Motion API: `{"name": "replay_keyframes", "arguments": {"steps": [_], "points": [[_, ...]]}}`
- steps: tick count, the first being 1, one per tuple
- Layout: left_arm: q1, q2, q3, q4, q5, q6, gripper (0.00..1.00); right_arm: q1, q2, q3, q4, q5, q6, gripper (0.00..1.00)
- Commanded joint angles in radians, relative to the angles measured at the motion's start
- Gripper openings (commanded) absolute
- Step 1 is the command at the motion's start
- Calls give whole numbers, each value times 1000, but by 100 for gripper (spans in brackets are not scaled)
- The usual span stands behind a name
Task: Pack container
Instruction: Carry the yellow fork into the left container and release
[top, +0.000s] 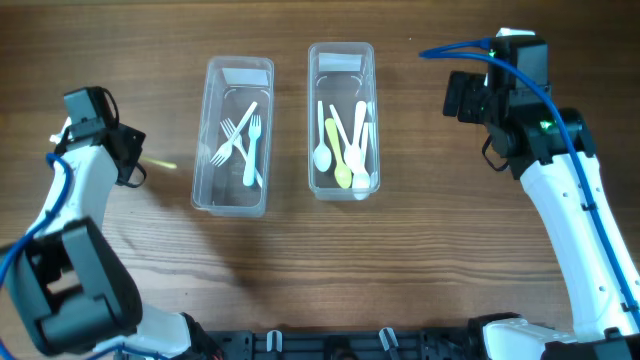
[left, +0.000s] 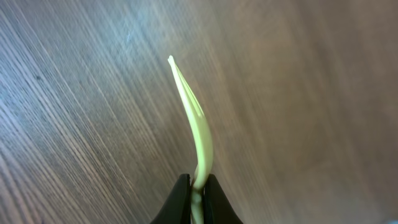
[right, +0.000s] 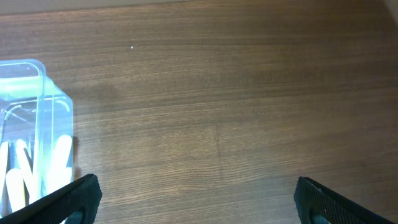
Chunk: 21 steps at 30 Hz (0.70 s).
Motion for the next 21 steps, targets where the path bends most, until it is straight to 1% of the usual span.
{"name": "replay_keyframes", "arguments": {"steps": [1, 3, 5, 7, 8, 9, 10, 12, 13, 15, 18, 20, 21], "points": [[-1, -118, -8, -7, 21, 2, 4, -2, 1, 16, 2, 24, -13, 100], [-1, -177, -8, -7, 56, 3, 4, -2, 1, 16, 2, 24, -13, 100], [-2, -240, -8, 1, 131, 62, 4, -2, 1, 16, 2, 24, -12, 100], [-3, -298, -8, 27, 233, 159, 4, -2, 1, 16, 2, 24, -13, 100], [-4, -329, -8, 48, 303, 225, 4, -2, 1, 16, 2, 24, -13, 100], [-4, -352, -8, 66, 359, 258, 4, -2, 1, 16, 2, 24, -13, 100], [-4, -376, -8, 87, 429, 296, 4, -2, 1, 16, 2, 24, -13, 100], [-4, -408, -8, 124, 578, 417, 4, -2, 1, 16, 2, 24, -13, 100], [-4, -412, -8, 126, 624, 461, 5, -2, 1, 16, 2, 24, -13, 100], [-10, -412, -8, 113, 706, 552, 11, -2, 1, 16, 2, 24, -13, 100], [-36, -404, -8, 65, 787, 671, 13, -2, 1, 16, 2, 24, -13, 100], [-85, -393, -8, 22, 798, 767, 14, -2, 1, 16, 2, 24, -13, 100], [-101, -390, -8, 14, 797, 791, 14, -2, 1, 16, 2, 24, -13, 100]]}}
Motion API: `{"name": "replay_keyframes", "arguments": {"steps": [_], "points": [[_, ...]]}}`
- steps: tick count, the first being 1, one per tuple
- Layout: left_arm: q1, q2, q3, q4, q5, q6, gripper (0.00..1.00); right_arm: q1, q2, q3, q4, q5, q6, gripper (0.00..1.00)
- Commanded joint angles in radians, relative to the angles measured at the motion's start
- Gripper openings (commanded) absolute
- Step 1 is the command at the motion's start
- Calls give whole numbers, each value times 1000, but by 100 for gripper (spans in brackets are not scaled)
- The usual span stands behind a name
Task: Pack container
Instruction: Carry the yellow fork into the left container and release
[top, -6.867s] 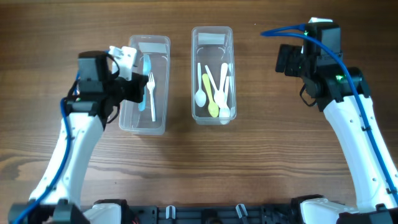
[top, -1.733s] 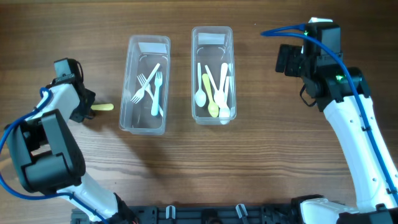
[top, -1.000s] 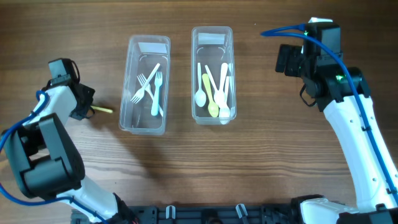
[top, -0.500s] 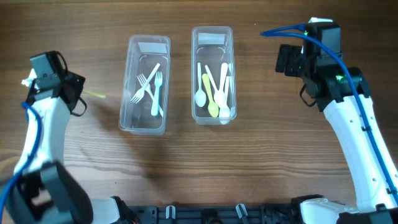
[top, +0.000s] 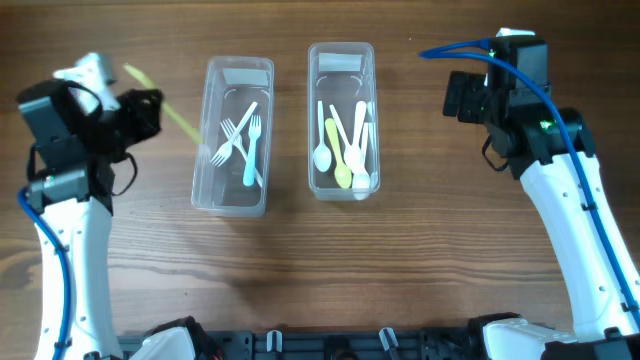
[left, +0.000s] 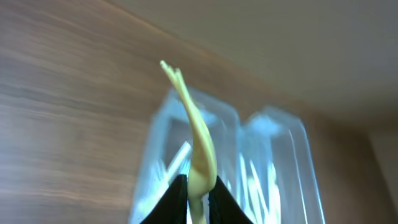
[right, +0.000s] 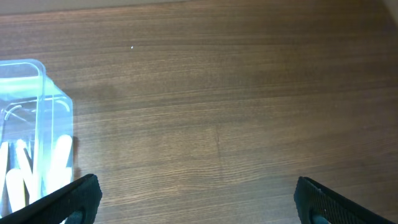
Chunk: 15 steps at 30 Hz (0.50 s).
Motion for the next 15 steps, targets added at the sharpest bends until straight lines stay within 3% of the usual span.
{"name": "replay_keyframes", "arguments": {"steps": [1, 6, 11, 12, 13, 14, 15], "points": [[-79, 19, -5, -35, 109, 232, 14, -2, 1, 16, 2, 24, -13, 100], [-193, 55, -6, -37, 95, 306, 14, -2, 1, 16, 2, 23, -13, 100], [-251, 100, -6, -42, 21, 306, 16, -2, 1, 16, 2, 23, -13, 100], [-257, 110, -6, -42, 4, 306, 27, -2, 1, 16, 2, 23, -13, 100], [-261, 120, -6, -42, -7, 306, 55, -2, 1, 16, 2, 23, -13, 100], [-262, 129, -6, -42, -9, 306, 73, -2, 1, 16, 2, 23, -13, 100], [-262, 136, -6, -42, -9, 306, 75, -2, 1, 16, 2, 23, -13, 100]]}}
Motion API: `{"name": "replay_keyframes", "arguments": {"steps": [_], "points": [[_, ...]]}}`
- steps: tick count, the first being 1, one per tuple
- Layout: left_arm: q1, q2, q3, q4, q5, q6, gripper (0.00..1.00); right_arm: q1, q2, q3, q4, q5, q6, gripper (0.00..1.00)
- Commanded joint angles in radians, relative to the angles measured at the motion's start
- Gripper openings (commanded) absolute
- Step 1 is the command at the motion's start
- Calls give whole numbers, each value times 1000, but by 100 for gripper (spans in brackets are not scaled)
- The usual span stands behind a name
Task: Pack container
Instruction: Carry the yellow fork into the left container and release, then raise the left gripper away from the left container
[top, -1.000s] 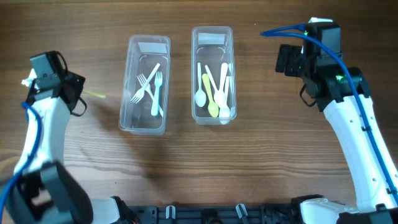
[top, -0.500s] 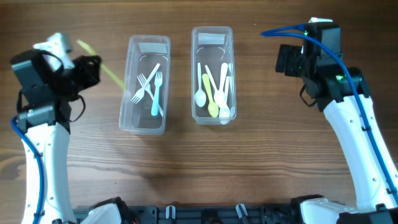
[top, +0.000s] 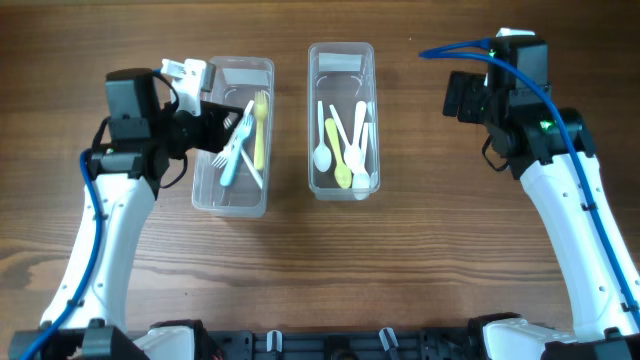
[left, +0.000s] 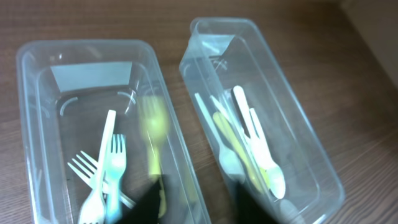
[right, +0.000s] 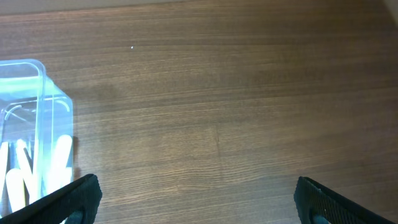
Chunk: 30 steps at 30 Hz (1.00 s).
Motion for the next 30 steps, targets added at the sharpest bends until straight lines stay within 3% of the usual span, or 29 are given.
{"name": "replay_keyframes", "arguments": {"steps": [1, 5, 12, 15, 16, 19, 30], "points": [[-8, 34, -5, 2, -37, 27, 76, -2, 1, 16, 2, 23, -13, 99], [1, 34, -5, 24, -135, 26, 100, -2, 1, 16, 2, 23, -13, 100], [26, 34, -5, 48, -450, 12, 100, -2, 1, 16, 2, 23, -13, 100], [53, 34, -5, 60, -580, -108, 100, -2, 1, 16, 2, 23, -13, 100], [72, 34, -5, 60, -646, -200, 100, -2, 1, 16, 2, 23, -13, 100], [113, 34, -5, 74, -665, -285, 100, -2, 1, 16, 2, 23, -13, 100], [134, 34, -5, 66, -665, -288, 100, -2, 1, 16, 2, 23, -13, 100]]}}
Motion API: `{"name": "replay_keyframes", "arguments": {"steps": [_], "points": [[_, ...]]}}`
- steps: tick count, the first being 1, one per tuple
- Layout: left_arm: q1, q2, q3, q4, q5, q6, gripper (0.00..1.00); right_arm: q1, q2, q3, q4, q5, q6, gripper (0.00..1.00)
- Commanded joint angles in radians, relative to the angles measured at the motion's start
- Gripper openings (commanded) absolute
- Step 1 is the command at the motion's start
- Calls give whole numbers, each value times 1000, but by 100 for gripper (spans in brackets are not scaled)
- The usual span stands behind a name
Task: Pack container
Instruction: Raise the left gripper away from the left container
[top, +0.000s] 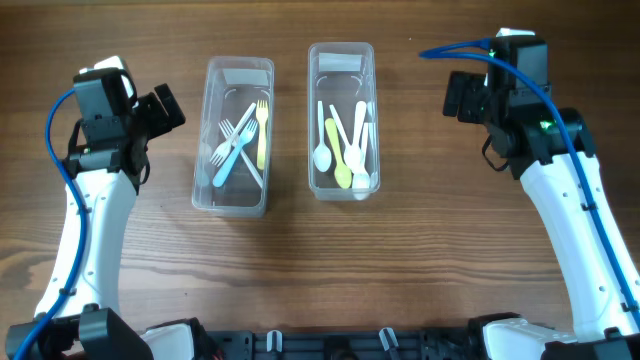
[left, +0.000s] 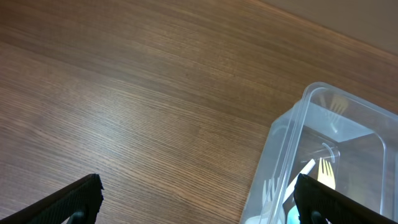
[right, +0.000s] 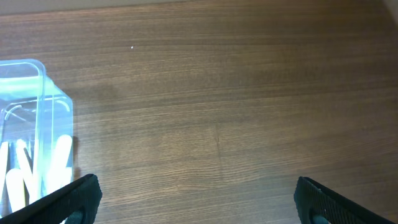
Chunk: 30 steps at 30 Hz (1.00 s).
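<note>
Two clear plastic containers stand side by side. The left container holds several forks, among them a yellow-green fork lying along its right side. The right container holds several spoons. My left gripper is open and empty over bare wood to the left of the fork container. My right gripper is open and empty, to the right of the spoon container.
The wooden table top carries only the two containers. Bare wood lies around both of them, in front and at either side.
My left gripper has moved from over the fork container to its left and stands wide open. The yellow-green fork lies at rest in the container. The right arm is unchanged.
My left gripper held the yellow-green fork low over the wood at the far left. Then it held the fork up beside the left container. Then the fork was dropping in among the other forks, and now it lies there, with the gripper back at the left.
</note>
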Motion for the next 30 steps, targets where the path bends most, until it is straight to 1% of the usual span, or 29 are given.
{"name": "replay_keyframes", "arguments": {"steps": [1, 30], "points": [[3, 4, -4, -1, -17, -23, 100, -2, 1, 16, 2, 23, -13, 100], [3, 4, -4, -11, -17, -23, 100, -2, 1, 16, 2, 23, -13, 100]]}}
